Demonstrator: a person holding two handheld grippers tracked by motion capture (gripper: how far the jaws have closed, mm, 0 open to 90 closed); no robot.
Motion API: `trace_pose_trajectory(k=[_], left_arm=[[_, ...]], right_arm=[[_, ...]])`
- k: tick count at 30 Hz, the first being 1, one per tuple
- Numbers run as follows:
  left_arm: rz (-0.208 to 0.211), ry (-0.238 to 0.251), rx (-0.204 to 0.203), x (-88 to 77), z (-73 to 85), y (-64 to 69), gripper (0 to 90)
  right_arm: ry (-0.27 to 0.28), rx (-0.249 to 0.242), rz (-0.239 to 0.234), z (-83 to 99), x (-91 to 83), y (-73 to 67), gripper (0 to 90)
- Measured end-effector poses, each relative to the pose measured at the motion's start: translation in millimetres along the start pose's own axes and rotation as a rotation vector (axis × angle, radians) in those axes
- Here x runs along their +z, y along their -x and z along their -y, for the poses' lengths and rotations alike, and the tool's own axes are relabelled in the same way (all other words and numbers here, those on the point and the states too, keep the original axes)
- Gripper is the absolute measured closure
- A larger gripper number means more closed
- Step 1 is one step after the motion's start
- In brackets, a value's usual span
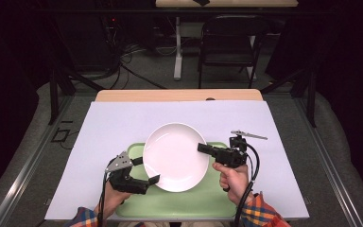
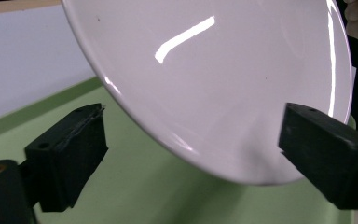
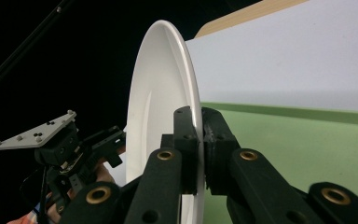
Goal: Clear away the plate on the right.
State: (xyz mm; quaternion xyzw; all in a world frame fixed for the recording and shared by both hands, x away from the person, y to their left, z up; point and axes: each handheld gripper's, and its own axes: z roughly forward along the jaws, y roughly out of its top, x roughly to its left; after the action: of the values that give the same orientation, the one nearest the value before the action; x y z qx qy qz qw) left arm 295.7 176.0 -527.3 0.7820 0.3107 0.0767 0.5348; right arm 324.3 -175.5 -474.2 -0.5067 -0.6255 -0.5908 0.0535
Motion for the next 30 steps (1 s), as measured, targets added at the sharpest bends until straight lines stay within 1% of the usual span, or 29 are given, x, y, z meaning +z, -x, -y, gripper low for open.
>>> trace_pose_trajectory(k=[1, 2, 3, 4, 5, 6, 8, 9, 10, 11, 12, 13, 14, 15, 16, 17, 18, 19, 20, 23, 24, 27, 28, 30], left_arm=[[0.002, -0.002, -0.006, 0.9, 0.1, 0.1, 15.4], [0.004, -0.006, -0.004, 1.8, 0.1, 0.2, 17.5], [0.017, -0.005, -0.009, 2.3, 0.3, 0.5, 19.2], [0.005, -0.017, -0.003, 3.9, 0.5, 1.8, 28.1], [0.005, -0.017, -0.003, 3.9, 0.5, 1.8, 31.1], [0.029, -0.022, -0.014, 4.7, 1.5, 0.7, 31.1], [0.06, -0.025, -0.035, 5.9, 2.5, -0.9, 35.0], [0.078, -0.017, -0.049, 6.3, 3.1, -1.1, 38.3], [0.094, -0.011, -0.075, 6.0, 4.2, -2.6, 41.0], [0.094, -0.011, -0.075, 6.0, 4.2, -2.6, 42.9], [0.107, -0.006, -0.115, 5.4, 5.3, -6.5, 45.2], [0.107, -0.006, -0.115, 5.4, 5.3, -6.5, 47.4], [0.112, 0.002, -0.16, 4.1, 5.9, -9.9, 49.2], [0.112, 0.002, -0.16, 4.1, 5.9, -9.9, 51.2], [0.118, 0.007, -0.178, 2.6, 6.2, -12.0, 52.9], [0.118, 0.007, -0.178, 2.6, 6.2, -12.0, 54.6], [0.123, 0.009, -0.187, 2.0, 6.0, -12.6, 54.6], [0.123, 0.011, -0.194, 1.5, 5.9, -12.9, 56.0], [0.132, 0.012, -0.203, 0.7, 6.1, -13.7, 58.2], [0.143, 0.007, -0.205, 0.0, 6.0, -14.3, 61.9], [0.149, 0.004, -0.206, -0.4, 5.3, -14.6, 63.1], [0.152, 0.005, -0.209, -0.9, 5.2, -14.6, 64.6], [0.156, 0.005, -0.211, -1.0, 5.4, -14.8, 65.4], [0.155, 0.001, -0.219, -1.4, 5.1, -15.1, 67.2]], right_arm=[[-0.004, 0.001, -0.001, 0.5, 0.9, -0.1, 85.6], [-0.007, -0.003, -0.003, 0.9, 1.7, -0.3, 85.6], [-0.004, -0.007, -0.004, 1.7, 2.1, -0.3, 85.6], [-0.005, -0.011, 0.0, 3.2, 3.1, -0.6, 85.6], [-0.005, -0.011, 0.0, 3.2, 3.1, -0.6, 85.6], [-0.006, -0.01, -0.004, 3.2, 3.4, -0.2, 85.6], [-0.002, -0.022, -0.002, 3.5, 3.8, 0.5, 85.8], [-0.005, -0.023, 0.0, 4.1, 4.3, 1.1, 85.9], [-0.006, -0.012, -0.005, 6.0, 5.3, 2.9, 85.8], [-0.006, -0.012, -0.005, 6.0, 5.3, 2.9, 85.8], [-0.007, -0.019, -0.008, 7.3, 6.7, 3.9, 85.7], [-0.007, -0.019, -0.008, 7.3, 6.7, 3.9, 85.7], [-0.009, -0.028, -0.007, 8.3, 7.7, 4.0, 85.6], [-0.009, -0.028, -0.007, 8.3, 7.7, 4.0, 85.6], [-0.007, -0.029, -0.003, 10.0, 8.6, 5.2, 85.0], [-0.007, -0.029, -0.003, 10.0, 8.6, 5.2, 85.0], [-0.007, -0.026, 0.001, 10.6, 9.0, 5.9, 84.6], [-0.006, -0.027, 0.002, 11.2, 9.4, 7.0, 84.2], [-0.003, -0.02, 0.002, 12.4, 9.8, 9.1, 83.5], [-0.006, -0.026, 0.01, 12.9, 10.1, 9.8, 82.4], [-0.006, -0.036, 0.015, 13.2, 10.7, 11.2, 81.1], [-0.005, -0.033, 0.022, 14.3, 11.2, 12.9, 80.1], [-0.014, -0.033, 0.025, 14.5, 11.3, 13.2, 79.7], [-0.019, -0.048, 0.033, 15.2, 12.3, 13.8, 78.7]])
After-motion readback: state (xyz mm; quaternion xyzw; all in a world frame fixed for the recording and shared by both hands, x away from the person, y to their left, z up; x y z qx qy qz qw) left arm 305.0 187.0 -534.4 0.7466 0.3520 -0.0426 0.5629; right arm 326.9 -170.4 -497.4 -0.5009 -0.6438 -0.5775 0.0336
